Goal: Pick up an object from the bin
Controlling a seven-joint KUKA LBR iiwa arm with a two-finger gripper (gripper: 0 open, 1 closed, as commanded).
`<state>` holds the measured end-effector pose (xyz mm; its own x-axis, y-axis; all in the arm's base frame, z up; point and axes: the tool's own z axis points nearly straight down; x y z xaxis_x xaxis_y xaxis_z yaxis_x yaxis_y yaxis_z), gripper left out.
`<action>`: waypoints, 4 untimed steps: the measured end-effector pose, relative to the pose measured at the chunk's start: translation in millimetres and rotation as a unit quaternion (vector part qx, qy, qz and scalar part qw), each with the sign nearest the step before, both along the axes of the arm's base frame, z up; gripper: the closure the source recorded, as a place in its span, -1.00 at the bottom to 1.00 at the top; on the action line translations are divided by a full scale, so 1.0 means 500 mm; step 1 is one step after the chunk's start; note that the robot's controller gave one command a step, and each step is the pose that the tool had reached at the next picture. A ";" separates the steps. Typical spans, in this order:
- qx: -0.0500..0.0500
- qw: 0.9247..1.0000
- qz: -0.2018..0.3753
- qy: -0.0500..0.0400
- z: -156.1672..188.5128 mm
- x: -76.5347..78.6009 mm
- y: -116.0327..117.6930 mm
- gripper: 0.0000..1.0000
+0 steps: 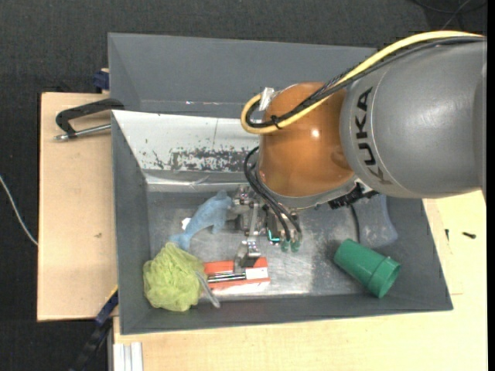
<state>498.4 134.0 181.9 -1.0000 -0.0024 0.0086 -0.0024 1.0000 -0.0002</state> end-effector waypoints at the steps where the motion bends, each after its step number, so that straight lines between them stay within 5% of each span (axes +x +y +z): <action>1: 0.001 1.000 -0.001 -0.004 0.008 0.003 -0.002 -1.00; 2: 0.002 0.999 0.054 -0.006 -0.024 0.004 -0.026 -1.00; 3: 0.001 0.992 0.125 -0.007 -0.157 0.006 -0.051 -1.00; 4: 0.001 0.991 0.135 -0.003 -0.184 0.006 -0.054 -1.00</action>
Offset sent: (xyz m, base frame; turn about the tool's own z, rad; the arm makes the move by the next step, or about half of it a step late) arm 0.0030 -0.0463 -0.0489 -0.2862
